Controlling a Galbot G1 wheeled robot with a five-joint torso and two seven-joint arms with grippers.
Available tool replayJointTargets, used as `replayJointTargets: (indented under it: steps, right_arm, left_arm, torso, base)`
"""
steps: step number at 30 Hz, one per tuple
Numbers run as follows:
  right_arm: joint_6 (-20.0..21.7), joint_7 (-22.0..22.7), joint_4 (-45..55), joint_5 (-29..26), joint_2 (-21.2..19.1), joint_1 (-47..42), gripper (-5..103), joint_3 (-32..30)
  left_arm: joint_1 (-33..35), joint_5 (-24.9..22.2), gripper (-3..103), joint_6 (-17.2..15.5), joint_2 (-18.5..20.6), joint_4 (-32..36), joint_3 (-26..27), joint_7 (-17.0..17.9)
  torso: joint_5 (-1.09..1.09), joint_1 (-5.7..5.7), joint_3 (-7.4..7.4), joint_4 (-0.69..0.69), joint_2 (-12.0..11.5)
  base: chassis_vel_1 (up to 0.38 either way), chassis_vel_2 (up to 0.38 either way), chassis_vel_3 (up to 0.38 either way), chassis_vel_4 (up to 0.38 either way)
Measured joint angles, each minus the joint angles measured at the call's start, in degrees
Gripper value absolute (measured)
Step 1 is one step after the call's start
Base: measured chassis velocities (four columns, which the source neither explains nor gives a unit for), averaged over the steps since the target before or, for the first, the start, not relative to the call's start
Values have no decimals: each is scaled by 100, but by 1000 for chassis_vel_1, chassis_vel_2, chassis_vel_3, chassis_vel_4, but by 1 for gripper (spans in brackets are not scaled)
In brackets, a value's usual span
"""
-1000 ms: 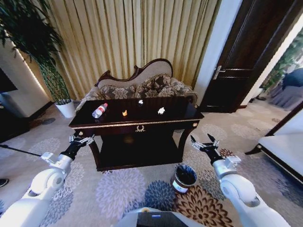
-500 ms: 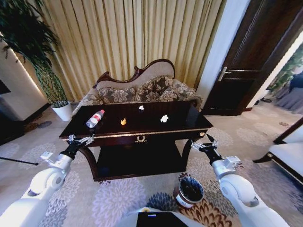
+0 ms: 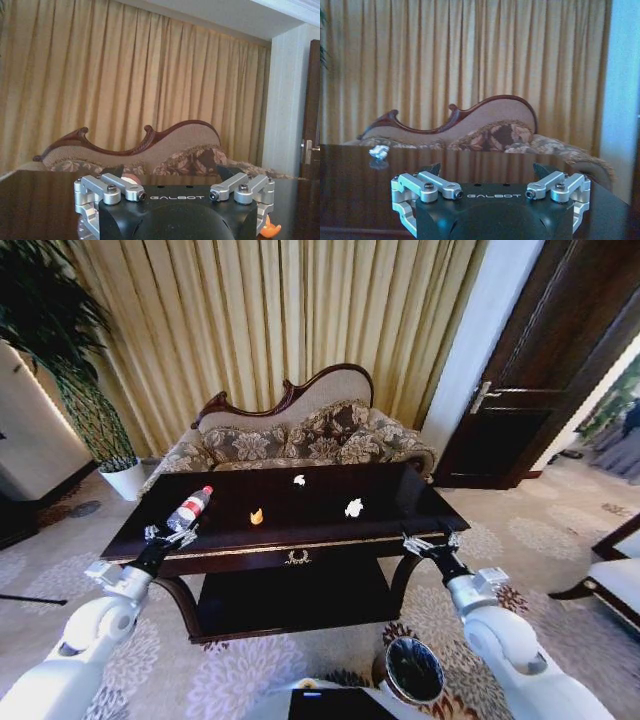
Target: Move to the front of the table and place the trash on the table into the trash bin.
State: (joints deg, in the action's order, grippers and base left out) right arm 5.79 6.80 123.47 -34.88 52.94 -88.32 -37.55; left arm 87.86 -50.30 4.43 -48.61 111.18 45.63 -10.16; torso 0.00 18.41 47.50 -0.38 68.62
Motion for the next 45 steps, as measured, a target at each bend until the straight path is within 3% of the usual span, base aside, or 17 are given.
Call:
replayJointTargets:
  steps: [9, 14, 16, 18, 20, 21, 26, 32, 35, 41, 45]
  right_arm:
    - [489, 0, -358, -589, -527, 1111, 100, 638]
    - [793, 0, -774, -917, -596, 1829, 100, 1258]
    - [942, 0, -795, -1029, -610, 1931, 100, 1317]
    - [1145, 0, -800, -1293, -722, 2050, 100, 1351]
    - [1145, 0, -800, -1293, -722, 2050, 100, 1351]
    - [1314, 0, -798, -1573, -896, 2111, 100, 1271]
    - [1483, 0, -798, -1688, -907, 2130, 100, 1139]
    - [1828, 0, -1021, -1629, -604, 2591, 100, 1341]
    - [2076, 0, -1169, -1310, -68, 2954, 100, 1541]
    - [2214, 1, -1324, -893, 523, 3135, 100, 1828]
    - [2222, 0, -1451, -798, 650, 3237, 100, 1992]
  left_arm:
    - [364, 156, 100, -118, -116, 176, 365, 155]
    - [838, 243, 100, -516, -194, 558, 746, 371]
    - [897, 243, 100, -682, -174, 628, 811, 437]
    - [951, 241, 100, -1031, -151, 826, 861, 787]
    - [951, 241, 100, -1031, -151, 826, 861, 787]
    - [968, 213, 100, -1246, -103, 1005, 820, 1088]
    - [846, 314, 100, -1181, -136, 1026, 582, 1151]
    - [892, 335, 100, -1076, -147, 1127, 488, 1116]
    - [814, 336, 100, -952, -139, 992, 509, 978]
    - [852, 363, 100, -853, -237, 947, 584, 906]
    - [853, 364, 100, -842, -261, 950, 593, 901]
  torso:
    - [1, -7, -2, -1, 4]
    - [1, -3, 0, 3, 2]
    - [1, -3, -1, 2, 1]
    - [1, -4, -1, 1, 2]
    - [1, -4, -1, 1, 2]
    - [0, -4, -1, -1, 2]
    - [-1, -3, -1, -3, 2]
    - [2, -4, -1, 1, 2]
    - [1, -3, -1, 1, 2]
    - [-1, -3, -1, 2, 2]
    - [0, -4, -1, 2, 2]
  base:
    - [0, 0, 0, 0]
    - [0, 0, 0, 0]
    - [0, 0, 0, 0]
    - [0, 0, 0, 0]
    - [0, 0, 0, 0]
    - [0, 0, 0, 0]
    - [0, 0, 0, 0]
    - [0, 0, 0, 0]
    - [0, 0, 0, 0]
    - [0, 0, 0, 0]
    - [0, 0, 0, 0]
